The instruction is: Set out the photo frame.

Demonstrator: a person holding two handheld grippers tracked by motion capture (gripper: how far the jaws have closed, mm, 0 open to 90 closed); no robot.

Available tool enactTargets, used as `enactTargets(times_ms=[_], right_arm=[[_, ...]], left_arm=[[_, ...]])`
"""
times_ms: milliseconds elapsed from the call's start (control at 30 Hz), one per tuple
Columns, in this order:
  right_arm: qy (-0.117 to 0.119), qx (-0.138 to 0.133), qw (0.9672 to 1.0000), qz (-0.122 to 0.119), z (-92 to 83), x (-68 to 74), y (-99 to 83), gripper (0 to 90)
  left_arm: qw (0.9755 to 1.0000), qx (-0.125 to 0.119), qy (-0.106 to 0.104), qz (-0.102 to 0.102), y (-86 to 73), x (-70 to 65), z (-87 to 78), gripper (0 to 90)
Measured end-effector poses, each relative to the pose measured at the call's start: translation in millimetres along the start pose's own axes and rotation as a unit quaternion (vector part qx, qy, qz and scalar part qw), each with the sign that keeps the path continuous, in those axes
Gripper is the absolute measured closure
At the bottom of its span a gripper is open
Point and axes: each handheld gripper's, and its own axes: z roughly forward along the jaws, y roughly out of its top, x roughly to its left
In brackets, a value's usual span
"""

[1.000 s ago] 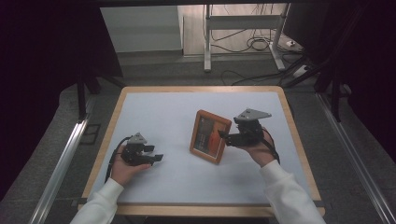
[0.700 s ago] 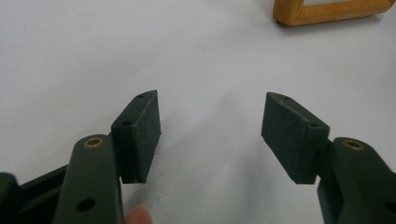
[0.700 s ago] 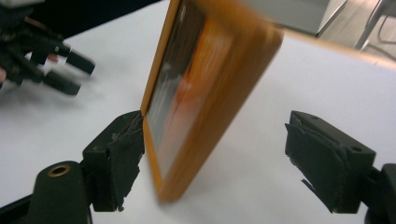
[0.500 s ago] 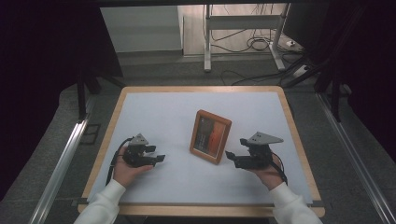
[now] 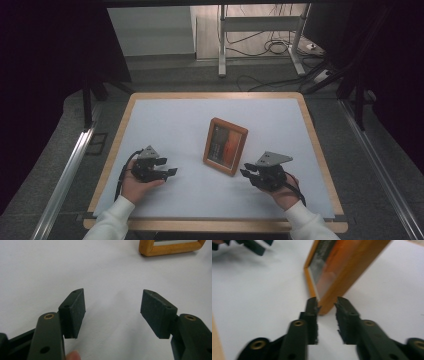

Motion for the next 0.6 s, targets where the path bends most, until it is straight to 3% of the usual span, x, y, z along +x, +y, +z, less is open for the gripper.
enactTargets(times_ms=[167,433,600], right_arm=[[0.015,0.005,0.9999,-0.006,7.3,6.8,-1.3,89.2],[0.032,0.013,0.9991,-0.023,26.3,20.7,2.5,89.6],[0.03,0.031,0.9985,-0.033,42.0,24.2,1.8,89.7]], left_arm=[[1.0,0.002,-0.002,0.0,0.2,2.3,1.0,35.8],[1.0,0.005,-0.005,0.002,0.4,-0.1,2.9,35.6],[1.0,0.004,-0.004,0.001,-0.5,0.0,2.2,35.5]])
